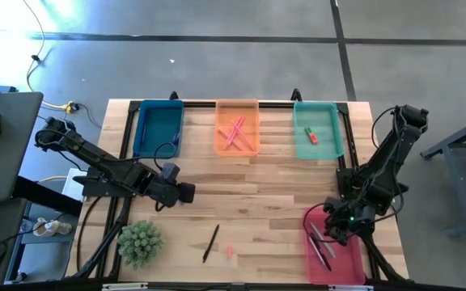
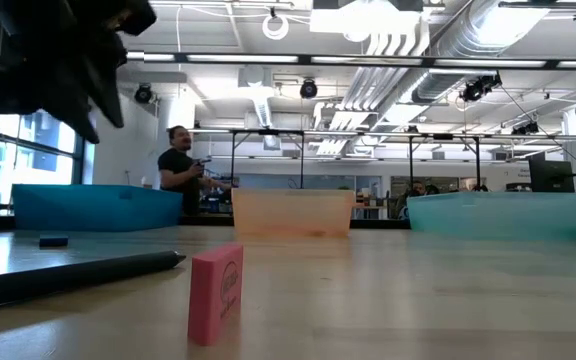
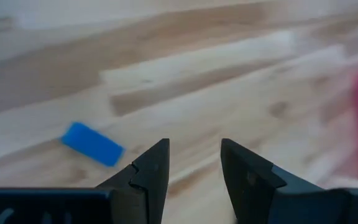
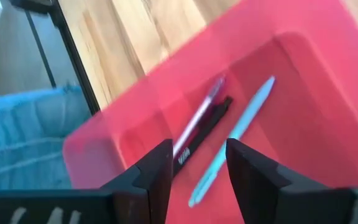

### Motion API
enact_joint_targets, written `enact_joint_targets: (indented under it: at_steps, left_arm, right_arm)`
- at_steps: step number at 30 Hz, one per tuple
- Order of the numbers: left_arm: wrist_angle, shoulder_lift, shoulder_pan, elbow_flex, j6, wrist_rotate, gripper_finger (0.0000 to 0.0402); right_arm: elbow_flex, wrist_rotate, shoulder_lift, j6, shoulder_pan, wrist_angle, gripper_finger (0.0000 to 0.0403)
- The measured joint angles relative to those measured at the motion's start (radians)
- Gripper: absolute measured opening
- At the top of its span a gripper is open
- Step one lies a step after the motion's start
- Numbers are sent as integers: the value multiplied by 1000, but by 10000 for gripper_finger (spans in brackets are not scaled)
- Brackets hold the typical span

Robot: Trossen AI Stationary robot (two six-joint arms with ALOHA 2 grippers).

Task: Sort crayons/erasers/pens/pencils in bins
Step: Put the blue eraser into the green bin

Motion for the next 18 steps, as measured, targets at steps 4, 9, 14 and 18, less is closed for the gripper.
enact_joint_targets:
  at_steps: [4,9,14,18]
  left_arm:
    - [-123,0,11,0,-48,22,132]
    - [-247,0,35,0,-132,98,132]
    - [-305,0,58,0,-272,185,132]
    - [-302,0,68,0,-277,185,132]
  right_arm:
    - [3,57,-11,56,0,-2,142]
    - [67,162,-30,87,-9,-30,142]
    - [182,275,-36,78,-79,-198,142]
    - [272,391,-36,1,-170,-304,142]
